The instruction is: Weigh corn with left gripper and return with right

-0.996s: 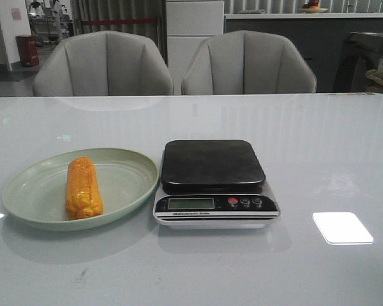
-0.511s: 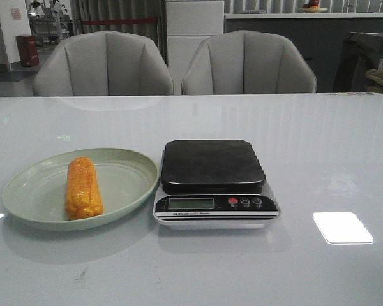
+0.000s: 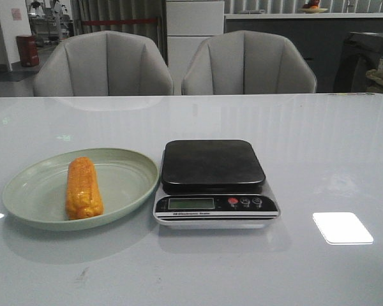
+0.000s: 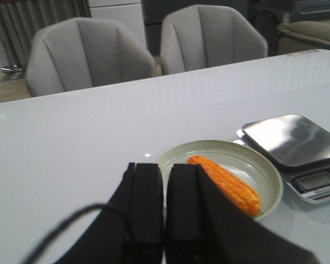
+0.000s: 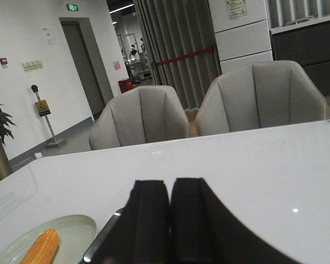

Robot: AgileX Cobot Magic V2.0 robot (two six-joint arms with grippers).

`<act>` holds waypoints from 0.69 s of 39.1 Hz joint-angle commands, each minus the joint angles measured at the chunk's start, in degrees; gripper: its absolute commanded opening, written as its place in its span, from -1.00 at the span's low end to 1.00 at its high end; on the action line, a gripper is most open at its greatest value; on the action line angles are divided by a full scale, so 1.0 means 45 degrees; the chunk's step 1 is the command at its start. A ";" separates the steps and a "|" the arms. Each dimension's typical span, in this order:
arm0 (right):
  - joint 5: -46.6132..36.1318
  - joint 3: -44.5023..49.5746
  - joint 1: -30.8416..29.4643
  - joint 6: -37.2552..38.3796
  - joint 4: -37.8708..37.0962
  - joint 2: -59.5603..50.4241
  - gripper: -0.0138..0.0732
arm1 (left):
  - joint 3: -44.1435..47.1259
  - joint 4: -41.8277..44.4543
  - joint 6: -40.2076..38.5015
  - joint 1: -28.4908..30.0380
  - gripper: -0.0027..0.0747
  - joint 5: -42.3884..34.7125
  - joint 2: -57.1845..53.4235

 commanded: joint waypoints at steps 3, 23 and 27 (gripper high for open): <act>-0.1011 -0.0320 -0.0008 -0.0074 0.0027 0.0133 -0.32 | 0.1422 0.0002 -0.0135 0.0857 -0.64 -0.3019 -0.0235; -0.0960 -0.0320 -0.0008 -0.0063 0.0027 0.0133 -0.32 | 0.3379 0.0024 -0.1514 0.1687 -0.64 -0.5702 -0.0261; -0.0960 -0.0320 -0.0008 -0.0063 0.0027 0.0133 -0.32 | 0.3379 0.0024 -0.1845 0.2084 -0.64 -0.5679 -0.0261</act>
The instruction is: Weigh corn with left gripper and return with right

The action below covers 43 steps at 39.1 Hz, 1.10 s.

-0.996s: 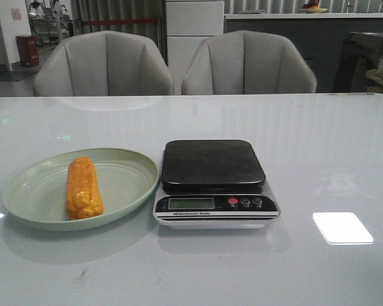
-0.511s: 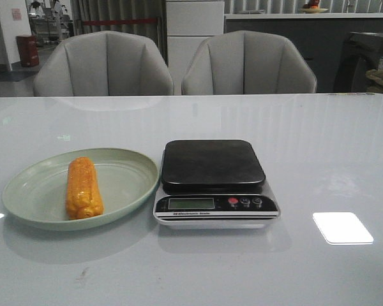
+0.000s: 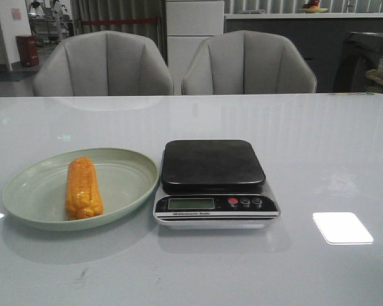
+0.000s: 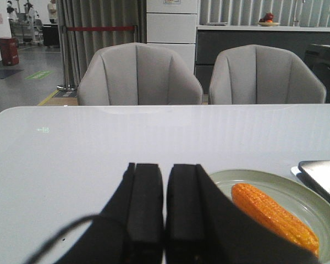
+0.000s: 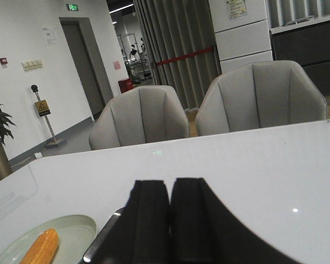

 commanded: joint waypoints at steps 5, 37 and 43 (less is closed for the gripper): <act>-0.0960 -0.0320 -0.0008 -0.0063 0.0027 0.0133 -0.32 | 0.0389 0.0016 -0.0425 0.0696 -0.64 -0.1006 -0.0261; -0.0960 -0.0320 -0.0008 -0.0063 0.0027 0.0133 -0.32 | 0.0389 0.0016 -0.0425 0.0864 -0.64 -0.1006 -0.0261; -0.0846 -0.0320 -0.0020 -0.0278 -0.0086 0.0133 -0.32 | 0.0389 0.0016 -0.0425 0.0864 -0.64 -0.1006 -0.0261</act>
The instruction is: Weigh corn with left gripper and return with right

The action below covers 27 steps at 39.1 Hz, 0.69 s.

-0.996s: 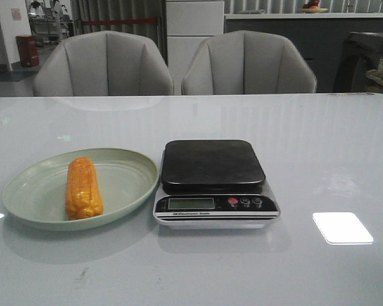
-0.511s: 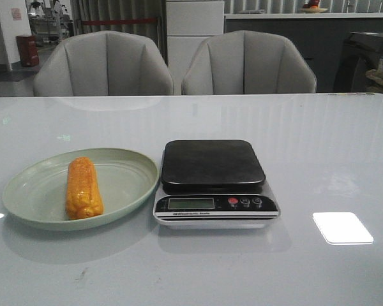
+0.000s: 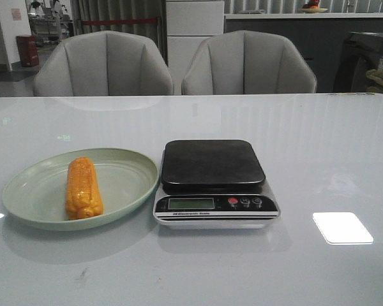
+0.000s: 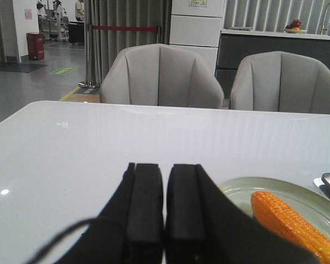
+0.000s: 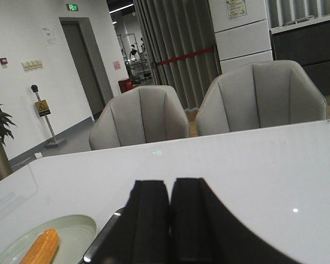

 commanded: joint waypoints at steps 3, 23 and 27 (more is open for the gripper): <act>-0.0846 -0.0320 -0.0036 -0.1076 -0.0387 0.0133 -0.32 | 0.0389 0.0016 -0.0109 -0.0003 -0.64 -0.1006 -0.0261; -0.1149 0.1698 -0.3535 -0.1066 -0.3461 -0.0942 -0.32 | 0.0389 0.0016 -0.0109 -0.0003 -0.64 -0.1006 -0.0261; -0.0989 0.1785 -0.4285 0.0102 -0.4672 -0.1160 -0.32 | 0.0389 0.0016 -0.0109 -0.0003 -0.64 -0.1006 -0.0261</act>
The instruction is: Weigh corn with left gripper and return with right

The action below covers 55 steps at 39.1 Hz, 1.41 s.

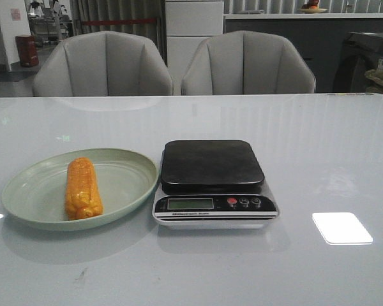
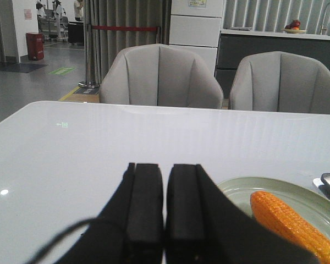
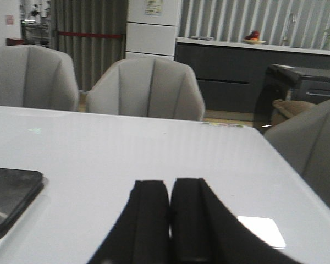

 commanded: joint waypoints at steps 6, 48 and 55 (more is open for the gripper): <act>-0.0958 0.0131 -0.0730 0.2872 -0.2754 -0.0242 -0.32 | 0.0389 0.0016 -0.0109 -0.0003 -0.64 -0.1006 -0.0261; -0.0938 0.0131 -0.0145 0.3766 -0.2942 -0.0253 -0.32 | 0.0389 0.0016 -0.0109 -0.0003 -0.64 -0.1006 -0.0261; -0.0938 0.0131 -0.0145 0.3766 -0.2942 -0.0253 -0.32 | 0.0389 0.0016 -0.0109 -0.0003 -0.64 -0.1006 -0.0261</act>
